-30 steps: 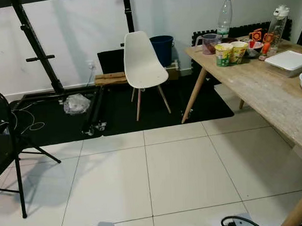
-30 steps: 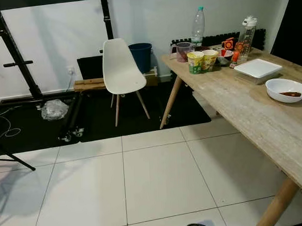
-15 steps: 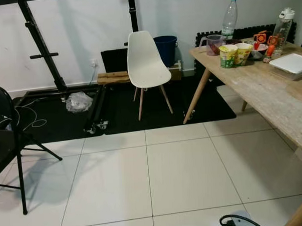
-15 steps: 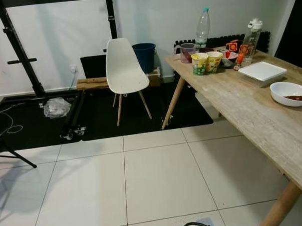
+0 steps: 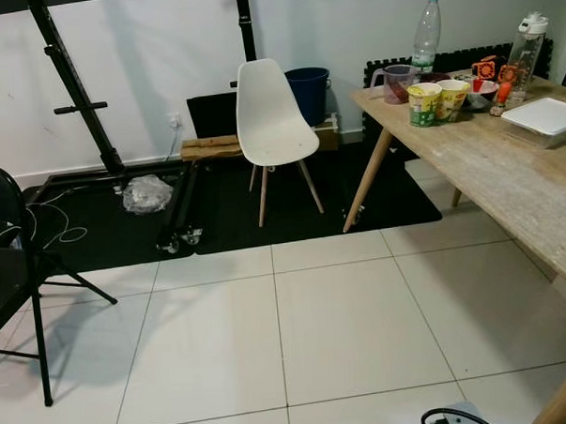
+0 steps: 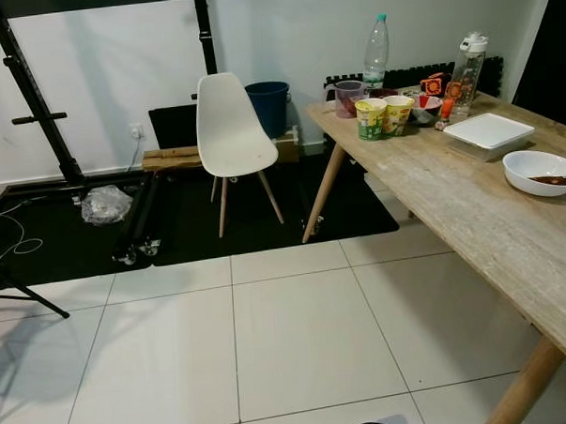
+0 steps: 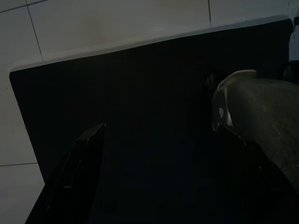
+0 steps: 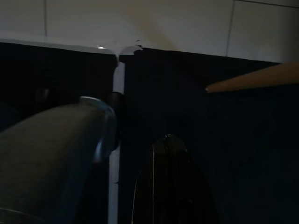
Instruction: Restocking fridge
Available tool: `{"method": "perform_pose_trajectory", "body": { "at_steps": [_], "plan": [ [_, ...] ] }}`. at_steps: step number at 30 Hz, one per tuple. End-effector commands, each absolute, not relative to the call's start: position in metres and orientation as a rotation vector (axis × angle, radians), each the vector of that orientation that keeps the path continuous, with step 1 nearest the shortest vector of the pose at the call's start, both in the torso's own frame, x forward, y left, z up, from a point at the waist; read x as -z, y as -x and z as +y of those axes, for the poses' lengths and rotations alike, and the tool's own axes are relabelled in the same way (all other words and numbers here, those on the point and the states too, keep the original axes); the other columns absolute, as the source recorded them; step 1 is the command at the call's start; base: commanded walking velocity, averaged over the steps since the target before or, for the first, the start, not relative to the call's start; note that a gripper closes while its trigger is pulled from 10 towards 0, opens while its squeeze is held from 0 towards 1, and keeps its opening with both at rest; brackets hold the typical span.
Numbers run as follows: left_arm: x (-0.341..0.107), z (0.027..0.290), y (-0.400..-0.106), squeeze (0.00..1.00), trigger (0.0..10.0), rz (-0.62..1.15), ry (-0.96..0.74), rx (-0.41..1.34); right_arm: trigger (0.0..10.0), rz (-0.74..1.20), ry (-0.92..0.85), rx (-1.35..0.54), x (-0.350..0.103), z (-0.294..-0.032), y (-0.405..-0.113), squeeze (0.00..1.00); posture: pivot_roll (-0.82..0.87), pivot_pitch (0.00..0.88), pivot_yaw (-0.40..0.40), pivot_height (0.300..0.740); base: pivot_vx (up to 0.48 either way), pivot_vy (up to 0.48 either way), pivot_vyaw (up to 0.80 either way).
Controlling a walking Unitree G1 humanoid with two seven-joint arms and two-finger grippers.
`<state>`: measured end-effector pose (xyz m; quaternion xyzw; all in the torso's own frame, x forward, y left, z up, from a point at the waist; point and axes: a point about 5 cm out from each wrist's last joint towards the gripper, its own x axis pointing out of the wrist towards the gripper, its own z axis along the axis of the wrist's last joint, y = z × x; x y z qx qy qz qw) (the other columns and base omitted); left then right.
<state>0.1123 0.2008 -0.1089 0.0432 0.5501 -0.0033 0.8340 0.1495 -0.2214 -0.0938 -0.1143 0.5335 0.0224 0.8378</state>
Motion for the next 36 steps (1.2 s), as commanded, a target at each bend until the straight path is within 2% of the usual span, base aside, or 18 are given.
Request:
{"method": "perform_pose_trajectory", "body": {
  "at_steps": [1,18,36],
  "plan": [
    [0.109,0.204,-0.109,0.00,10.0,1.176,-0.102,-0.001,10.0,1.130,0.248,-0.059,0.094,-0.218,-0.151,0.00,-0.04,0.000,0.056,0.740,0.000,0.000,0.00],
    [0.110,0.200,-0.108,0.00,10.0,1.182,-0.067,0.017,10.0,1.134,0.265,-0.080,0.095,-0.218,-0.149,0.00,-0.05,0.000,0.050,0.740,0.000,0.000,0.00],
    [0.107,0.192,-0.122,0.00,10.0,1.144,-0.039,0.040,10.0,1.140,0.266,-0.088,0.094,-0.217,-0.153,0.00,-0.06,0.000,0.036,0.740,0.000,0.000,0.00]
  ]
}}
